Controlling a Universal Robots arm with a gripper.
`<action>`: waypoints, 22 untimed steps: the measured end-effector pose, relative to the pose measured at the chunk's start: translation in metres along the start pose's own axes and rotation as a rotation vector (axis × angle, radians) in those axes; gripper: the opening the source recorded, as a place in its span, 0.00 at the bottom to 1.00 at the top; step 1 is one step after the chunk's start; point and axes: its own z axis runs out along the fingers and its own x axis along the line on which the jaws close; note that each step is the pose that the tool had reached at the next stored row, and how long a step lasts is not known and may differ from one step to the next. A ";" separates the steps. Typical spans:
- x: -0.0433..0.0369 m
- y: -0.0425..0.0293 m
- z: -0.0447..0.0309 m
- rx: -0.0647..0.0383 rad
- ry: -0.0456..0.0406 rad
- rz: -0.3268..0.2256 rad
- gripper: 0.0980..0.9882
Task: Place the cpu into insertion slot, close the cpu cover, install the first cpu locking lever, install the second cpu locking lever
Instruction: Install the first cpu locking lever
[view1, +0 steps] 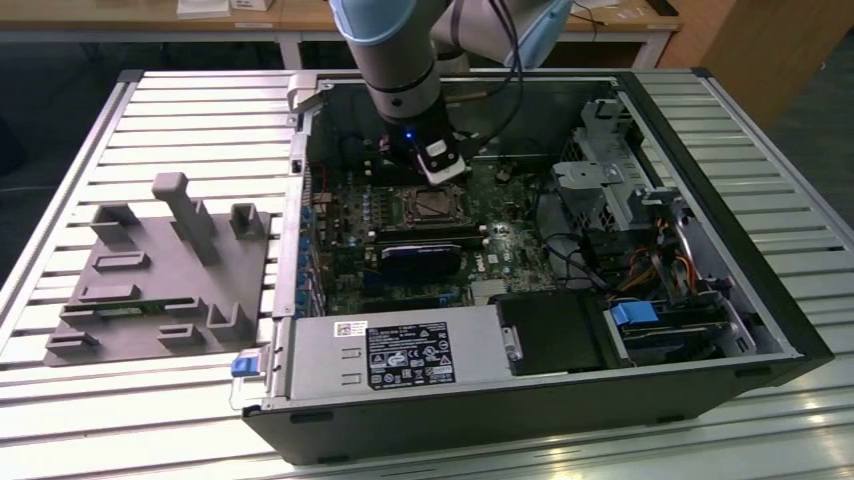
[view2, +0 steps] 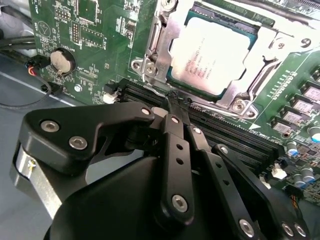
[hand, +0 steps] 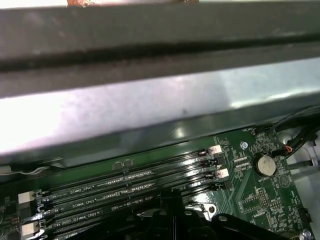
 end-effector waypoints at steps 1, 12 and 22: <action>0.0001 -0.0001 0.0003 0.002 -0.0008 0.001 0.01; 0.0007 -0.0007 0.0030 0.004 -0.0026 0.007 0.01; -0.0006 0.0011 -0.0029 0.000 -0.0015 0.005 0.01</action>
